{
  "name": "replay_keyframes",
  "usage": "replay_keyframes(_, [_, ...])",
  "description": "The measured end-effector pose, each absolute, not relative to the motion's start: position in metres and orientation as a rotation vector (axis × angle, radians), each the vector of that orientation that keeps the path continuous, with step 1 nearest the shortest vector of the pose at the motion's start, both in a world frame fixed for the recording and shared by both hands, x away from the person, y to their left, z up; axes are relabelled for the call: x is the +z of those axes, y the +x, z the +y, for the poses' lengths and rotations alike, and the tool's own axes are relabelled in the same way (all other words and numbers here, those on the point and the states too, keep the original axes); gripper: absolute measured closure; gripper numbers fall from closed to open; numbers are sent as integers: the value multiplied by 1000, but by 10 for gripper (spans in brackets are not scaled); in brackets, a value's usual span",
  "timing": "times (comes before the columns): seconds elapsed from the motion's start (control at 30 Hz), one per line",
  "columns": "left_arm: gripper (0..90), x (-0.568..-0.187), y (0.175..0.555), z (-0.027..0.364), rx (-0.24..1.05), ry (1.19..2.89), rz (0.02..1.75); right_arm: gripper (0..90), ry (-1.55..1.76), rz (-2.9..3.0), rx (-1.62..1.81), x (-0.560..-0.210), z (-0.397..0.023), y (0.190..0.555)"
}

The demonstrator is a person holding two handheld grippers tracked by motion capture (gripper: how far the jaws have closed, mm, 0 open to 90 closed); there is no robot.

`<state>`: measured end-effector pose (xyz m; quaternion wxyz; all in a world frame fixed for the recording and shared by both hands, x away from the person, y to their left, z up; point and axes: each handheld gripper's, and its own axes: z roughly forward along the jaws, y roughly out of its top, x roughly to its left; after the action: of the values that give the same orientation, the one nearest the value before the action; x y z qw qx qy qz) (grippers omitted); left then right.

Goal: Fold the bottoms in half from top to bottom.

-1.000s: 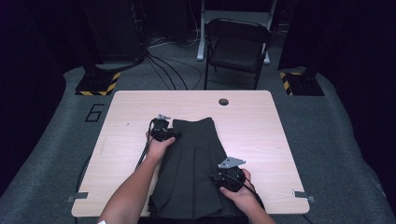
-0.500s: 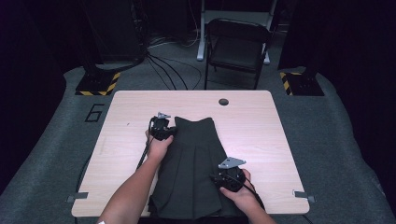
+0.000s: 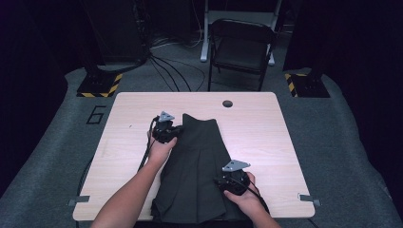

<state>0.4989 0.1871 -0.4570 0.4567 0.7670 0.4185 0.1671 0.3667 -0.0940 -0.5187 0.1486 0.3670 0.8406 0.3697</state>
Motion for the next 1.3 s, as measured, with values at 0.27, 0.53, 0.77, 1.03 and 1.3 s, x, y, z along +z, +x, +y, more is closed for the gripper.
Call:
replay_keyframes(0.27, [859,-440,474,176,411,1903,870,486,1053,2423,1062,-519,-94,367])
replay_keyframes(0.53, [859,-433,446,167,375,1921,730,489,1042,2427,1049,-518,-94,368])
replay_keyframes(0.77, [860,-426,423,168,355,1955,607,505,1061,2421,1044,-518,-93,368])
replay_keyframes(1.03, [860,-425,399,176,332,1986,519,531,1074,2418,1033,-517,-93,368])
replay_keyframes(1.3, [860,-441,367,182,269,2052,435,552,1070,2418,1023,-517,-93,369])
